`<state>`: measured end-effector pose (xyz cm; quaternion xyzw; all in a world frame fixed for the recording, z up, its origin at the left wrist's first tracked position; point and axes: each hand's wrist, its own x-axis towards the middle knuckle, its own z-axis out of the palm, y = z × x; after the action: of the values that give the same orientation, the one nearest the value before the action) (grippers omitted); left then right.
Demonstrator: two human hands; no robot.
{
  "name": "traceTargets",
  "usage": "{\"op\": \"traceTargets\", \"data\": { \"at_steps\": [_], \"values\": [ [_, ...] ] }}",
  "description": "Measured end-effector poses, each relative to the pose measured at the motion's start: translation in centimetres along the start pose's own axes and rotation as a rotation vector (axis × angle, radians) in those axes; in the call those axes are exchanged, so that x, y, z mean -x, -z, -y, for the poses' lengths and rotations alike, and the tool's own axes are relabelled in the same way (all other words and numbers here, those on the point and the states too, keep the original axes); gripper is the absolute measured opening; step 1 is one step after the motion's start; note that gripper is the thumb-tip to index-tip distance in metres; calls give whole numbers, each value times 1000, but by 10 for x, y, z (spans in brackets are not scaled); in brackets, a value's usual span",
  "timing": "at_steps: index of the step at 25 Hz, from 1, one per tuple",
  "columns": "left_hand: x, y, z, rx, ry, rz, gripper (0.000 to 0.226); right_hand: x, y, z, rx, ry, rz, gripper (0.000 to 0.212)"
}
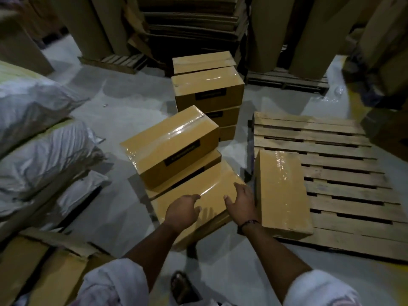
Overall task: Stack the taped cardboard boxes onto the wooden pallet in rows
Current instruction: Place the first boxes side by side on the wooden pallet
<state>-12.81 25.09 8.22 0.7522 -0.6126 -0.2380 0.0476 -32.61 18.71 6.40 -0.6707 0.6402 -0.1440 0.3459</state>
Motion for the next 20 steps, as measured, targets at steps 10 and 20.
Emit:
{"op": "traceTargets", "data": {
  "at_steps": [10,20],
  "values": [
    [-67,94,137,-33,-16,-31,42,-49,-94,124,-58,-5,13,62],
    [-146,148,170,-22,33,-18,38,-152,-121,190,-113,-34,69,65]
  ]
}}
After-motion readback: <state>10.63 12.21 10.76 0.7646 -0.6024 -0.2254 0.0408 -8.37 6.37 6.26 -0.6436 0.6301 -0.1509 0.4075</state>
